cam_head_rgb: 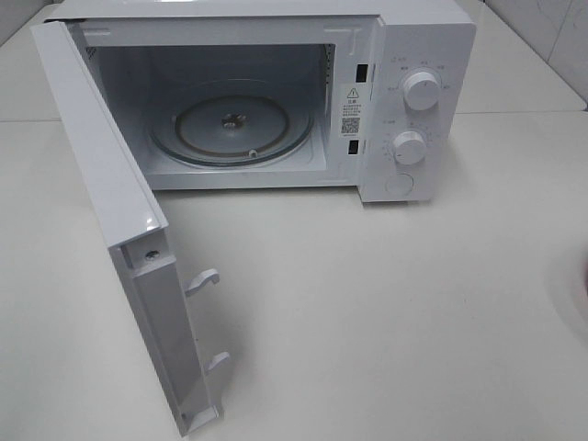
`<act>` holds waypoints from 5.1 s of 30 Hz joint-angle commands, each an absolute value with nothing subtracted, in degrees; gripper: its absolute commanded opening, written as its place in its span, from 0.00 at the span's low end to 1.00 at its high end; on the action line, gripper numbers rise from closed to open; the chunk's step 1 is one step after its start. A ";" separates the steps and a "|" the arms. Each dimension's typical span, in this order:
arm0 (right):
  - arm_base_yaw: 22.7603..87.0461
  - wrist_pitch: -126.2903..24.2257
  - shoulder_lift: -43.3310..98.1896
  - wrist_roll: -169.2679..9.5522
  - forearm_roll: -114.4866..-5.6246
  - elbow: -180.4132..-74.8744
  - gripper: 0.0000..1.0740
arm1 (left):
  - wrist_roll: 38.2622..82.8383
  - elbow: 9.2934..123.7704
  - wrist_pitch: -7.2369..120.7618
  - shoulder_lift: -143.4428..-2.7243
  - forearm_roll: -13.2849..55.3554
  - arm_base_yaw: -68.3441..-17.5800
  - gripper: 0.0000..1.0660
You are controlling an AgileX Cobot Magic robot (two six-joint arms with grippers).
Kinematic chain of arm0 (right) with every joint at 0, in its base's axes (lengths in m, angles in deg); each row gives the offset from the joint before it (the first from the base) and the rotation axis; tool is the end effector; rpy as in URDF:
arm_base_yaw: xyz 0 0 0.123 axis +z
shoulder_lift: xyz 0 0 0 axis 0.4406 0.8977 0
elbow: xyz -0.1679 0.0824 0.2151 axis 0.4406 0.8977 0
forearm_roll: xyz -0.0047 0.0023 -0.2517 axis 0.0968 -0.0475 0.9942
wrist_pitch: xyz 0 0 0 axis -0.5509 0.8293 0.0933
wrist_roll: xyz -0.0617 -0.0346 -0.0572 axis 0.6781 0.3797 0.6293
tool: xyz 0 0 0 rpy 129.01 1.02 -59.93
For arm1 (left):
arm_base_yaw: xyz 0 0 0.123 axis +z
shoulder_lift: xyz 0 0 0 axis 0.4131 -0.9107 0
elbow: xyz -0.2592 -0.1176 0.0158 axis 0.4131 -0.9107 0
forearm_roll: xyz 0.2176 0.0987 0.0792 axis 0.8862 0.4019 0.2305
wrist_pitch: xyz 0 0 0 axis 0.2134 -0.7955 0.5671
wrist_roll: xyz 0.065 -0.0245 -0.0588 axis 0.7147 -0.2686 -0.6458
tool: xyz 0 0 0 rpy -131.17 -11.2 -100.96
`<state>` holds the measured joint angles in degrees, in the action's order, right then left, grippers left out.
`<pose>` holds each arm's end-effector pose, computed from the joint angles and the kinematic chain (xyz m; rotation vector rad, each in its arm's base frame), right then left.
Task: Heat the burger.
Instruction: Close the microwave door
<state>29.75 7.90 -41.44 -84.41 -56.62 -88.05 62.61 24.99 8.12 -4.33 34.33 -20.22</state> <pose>-0.0006 -0.0044 0.2820 -0.0624 1.9576 -0.0260 -0.0049 -0.0022 0.2790 0.0301 2.0212 0.0835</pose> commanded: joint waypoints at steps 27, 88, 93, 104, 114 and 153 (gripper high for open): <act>29.69 7.38 -42.99 -83.90 -56.73 -88.00 0.48 | 55.62 25.62 29.89 -12.98 35.24 -20.50 0.95; 29.69 7.38 -42.99 -83.95 -56.73 -88.00 0.48 | 42.33 20.07 131.08 -98.64 70.88 -21.02 0.00; 29.69 7.38 -42.99 -83.95 -56.73 -88.00 0.48 | 43.82 21.61 130.50 -101.50 68.88 -25.20 0.00; 29.69 7.38 -42.99 -83.95 -56.73 -88.00 0.48 | 44.28 23.62 129.59 -103.39 66.70 -28.87 0.00; 29.69 7.38 -42.99 -83.95 -56.73 -88.00 0.48 | 44.28 23.62 129.36 -103.39 64.52 -29.67 0.00; 29.69 7.38 -42.99 -83.95 -56.68 -88.00 0.48 | 48.92 35.08 121.62 -108.09 53.58 -38.21 0.00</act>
